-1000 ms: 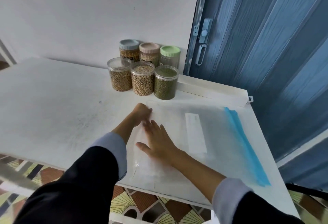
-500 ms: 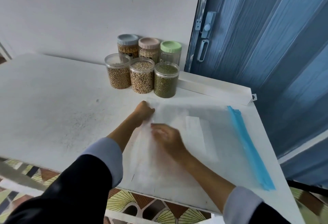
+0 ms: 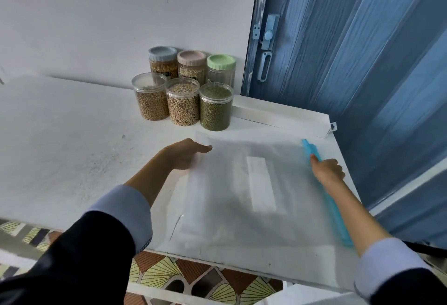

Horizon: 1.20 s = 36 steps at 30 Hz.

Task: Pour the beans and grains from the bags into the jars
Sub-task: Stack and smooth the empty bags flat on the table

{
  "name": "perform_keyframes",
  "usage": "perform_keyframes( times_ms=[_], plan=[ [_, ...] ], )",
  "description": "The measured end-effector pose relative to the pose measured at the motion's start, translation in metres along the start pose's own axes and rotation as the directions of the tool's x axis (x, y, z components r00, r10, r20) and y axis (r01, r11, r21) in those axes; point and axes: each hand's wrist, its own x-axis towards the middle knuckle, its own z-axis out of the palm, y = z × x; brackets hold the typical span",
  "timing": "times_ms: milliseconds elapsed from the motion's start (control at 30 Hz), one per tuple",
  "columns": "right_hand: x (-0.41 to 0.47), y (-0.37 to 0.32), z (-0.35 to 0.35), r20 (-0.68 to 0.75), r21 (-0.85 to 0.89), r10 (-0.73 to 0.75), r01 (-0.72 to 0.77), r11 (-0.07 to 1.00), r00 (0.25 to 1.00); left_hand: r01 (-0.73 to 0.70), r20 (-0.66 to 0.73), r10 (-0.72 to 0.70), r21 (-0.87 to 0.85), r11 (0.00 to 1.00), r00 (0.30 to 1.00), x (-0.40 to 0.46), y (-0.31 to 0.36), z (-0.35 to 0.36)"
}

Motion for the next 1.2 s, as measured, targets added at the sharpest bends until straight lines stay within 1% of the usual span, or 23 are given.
perform_keyframes(
  times_ms=[33,100,133,200,233,267,300,367,467,567,633,700,733,767,800,833,867,933,1000,1067,1100,1133,1200],
  plan=[
    [0.0,-0.002,-0.001,0.038,0.051,0.004,-0.006,0.999,0.999,-0.009,0.0,0.009,-0.001,1.0,1.0,0.002,0.0,0.003],
    [-0.001,-0.004,-0.006,0.134,0.117,-0.027,0.011,0.993,0.991,-0.05,-0.065,0.051,0.016,0.999,0.997,0.004,0.001,0.01],
    [-0.003,-0.005,-0.01,0.183,0.129,-0.051,0.027,0.991,0.982,-0.081,-0.108,0.09,0.08,0.994,0.99,0.005,0.0,0.013],
    [-0.005,-0.004,-0.016,0.244,0.142,-0.083,0.049,0.989,0.966,-0.093,-0.153,0.144,0.302,0.949,0.978,0.008,-0.002,0.02],
    [-0.007,-0.003,-0.019,0.257,0.145,-0.097,0.061,0.988,0.962,-0.089,-0.18,0.167,0.379,0.921,0.969,0.007,-0.002,0.023],
    [-0.008,-0.003,-0.02,0.266,0.152,-0.108,0.069,0.986,0.958,-0.088,-0.209,0.187,0.409,0.908,0.96,0.006,-0.002,0.025],
    [-0.009,-0.005,-0.021,0.259,0.165,-0.115,0.073,0.984,0.959,-0.101,-0.227,0.208,0.407,0.908,0.951,0.006,-0.001,0.026],
    [-0.015,-0.011,-0.021,0.229,0.144,-0.103,0.071,0.987,0.968,-0.149,-0.201,0.229,0.348,0.926,0.952,0.007,0.0,0.023],
    [-0.024,-0.02,-0.019,0.255,0.073,-0.078,0.061,0.996,0.964,-0.152,-0.168,0.194,0.235,0.96,0.966,-0.001,-0.001,0.018],
    [-0.028,-0.024,-0.018,0.274,0.113,-0.076,0.047,0.992,0.959,-0.152,-0.108,0.163,0.106,0.983,0.981,-0.009,-0.006,0.012],
    [-0.03,-0.025,-0.02,0.254,0.175,-0.06,0.015,0.984,0.965,-0.157,-0.144,0.175,0.134,0.979,0.974,-0.013,-0.01,0.01],
    [-0.036,-0.026,-0.023,0.254,0.222,-0.069,0.011,0.975,0.965,-0.178,-0.18,0.218,0.217,0.96,0.959,-0.017,-0.011,0.009],
    [-0.04,-0.027,-0.024,0.244,0.257,-0.072,0.007,0.966,0.967,-0.207,-0.202,0.254,0.227,0.952,0.946,-0.019,-0.01,0.008],
    [-0.041,-0.029,-0.027,0.217,0.315,-0.079,0.007,0.949,0.973,-0.245,-0.226,0.286,0.191,0.95,0.931,-0.023,-0.005,0.008],
    [-0.042,-0.032,-0.03,0.174,0.383,-0.094,0.02,0.924,0.98,-0.3,-0.252,0.321,0.119,0.946,0.913,-0.026,0.001,0.007],
    [-0.042,-0.034,-0.034,0.11,0.454,-0.117,0.055,0.889,0.987,-0.371,-0.298,0.378,0.082,0.925,0.876,-0.032,0.009,0.007],
    [-0.043,-0.04,-0.04,0.026,0.525,-0.152,0.116,0.843,0.988,-0.455,-0.35,0.462,0.106,0.884,0.815,-0.038,0.022,0.005],
    [-0.046,-0.052,-0.055,-0.148,0.625,-0.222,0.266,0.734,0.964,-0.596,-0.424,0.605,0.172,0.784,0.674,-0.051,0.047,0.003],
    [-0.052,-0.065,-0.069,-0.297,0.648,-0.286,0.413,0.64,0.911,-0.708,-0.476,0.693,0.186,0.682,0.542,-0.062,0.068,0.001],
    [-0.061,-0.075,-0.075,-0.374,0.655,-0.332,0.5,0.566,0.866,-0.768,-0.512,0.743,0.224,0.6,0.431,-0.071,0.081,0.003],
    [-0.065,-0.077,-0.076,-0.391,0.667,-0.347,0.522,0.531,0.852,-0.791,-0.52,0.761,0.237,0.564,0.387,-0.074,0.084,0.005],
    [-0.069,-0.077,-0.074,-0.397,0.68,-0.356,0.531,0.504,0.846,-0.807,-0.522,0.774,0.245,0.538,0.358,-0.077,0.084,0.008],
    [-0.077,-0.074,-0.068,-0.401,0.693,-0.359,0.536,0.482,0.843,-0.813,-0.513,0.783,0.245,0.527,0.352,-0.074,0.075,0.012]
  ],
)
